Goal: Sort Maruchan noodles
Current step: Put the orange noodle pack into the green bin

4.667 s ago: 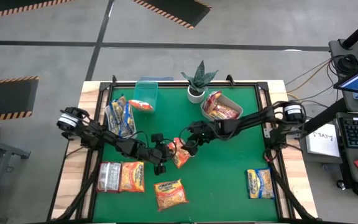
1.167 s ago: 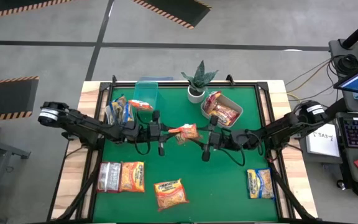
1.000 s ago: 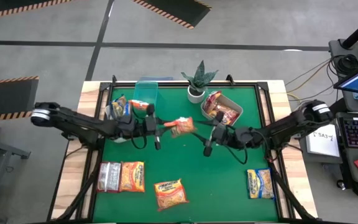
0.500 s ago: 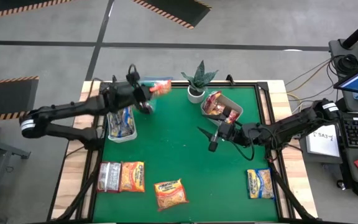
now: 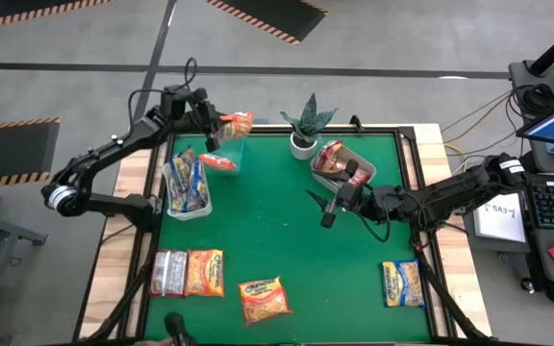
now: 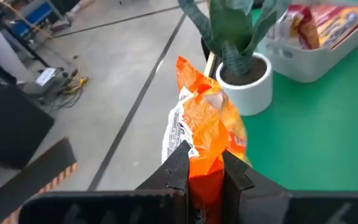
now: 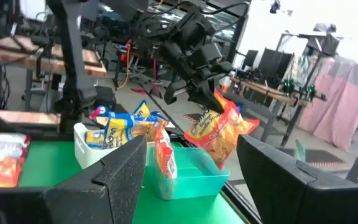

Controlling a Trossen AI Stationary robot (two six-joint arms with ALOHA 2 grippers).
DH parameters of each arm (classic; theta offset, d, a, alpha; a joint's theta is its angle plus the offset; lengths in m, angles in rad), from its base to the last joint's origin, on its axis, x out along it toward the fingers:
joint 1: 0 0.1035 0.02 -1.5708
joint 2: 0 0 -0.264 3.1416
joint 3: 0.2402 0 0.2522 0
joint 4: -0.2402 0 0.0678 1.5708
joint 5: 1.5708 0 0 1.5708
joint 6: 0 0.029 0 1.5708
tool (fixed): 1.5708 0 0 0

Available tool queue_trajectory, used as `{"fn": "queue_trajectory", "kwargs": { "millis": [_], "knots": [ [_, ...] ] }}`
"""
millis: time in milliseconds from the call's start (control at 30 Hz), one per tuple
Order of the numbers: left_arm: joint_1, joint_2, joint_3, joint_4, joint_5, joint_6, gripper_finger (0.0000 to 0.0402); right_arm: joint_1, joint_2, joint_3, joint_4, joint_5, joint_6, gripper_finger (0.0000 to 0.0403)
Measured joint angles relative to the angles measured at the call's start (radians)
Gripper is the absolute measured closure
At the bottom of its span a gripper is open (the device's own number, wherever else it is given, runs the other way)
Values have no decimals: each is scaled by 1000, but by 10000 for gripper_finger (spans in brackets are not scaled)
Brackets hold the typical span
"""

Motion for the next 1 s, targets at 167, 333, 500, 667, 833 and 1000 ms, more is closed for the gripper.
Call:
{"fn": "queue_trajectory", "kwargs": {
  "millis": [167, 333, 500, 667, 833, 1000],
  "knots": [
    [50, 39, 0, -3, 25, 24, 386, -55, 0, 35, -67, -2, 69, 169],
    [67, 56, -1, 1, 27, 65, 386, -141, 27, 198, -343, -64, 164, 177],
    [73, 49, 4, 2, 76, 97, 386, -276, 116, 438, -618, -291, 205, 179],
    [71, 28, 10, 8, 112, 100, 386, -399, 285, 688, -781, -424, 85, 179],
    [72, 7, 10, 7, 204, 101, 386, -509, 480, 966, -910, -539, -46, 179],
    [71, -22, 10, 8, 258, 108, 386, -592, 663, 1240, -1077, -709, -123, 179]
  ]
}}
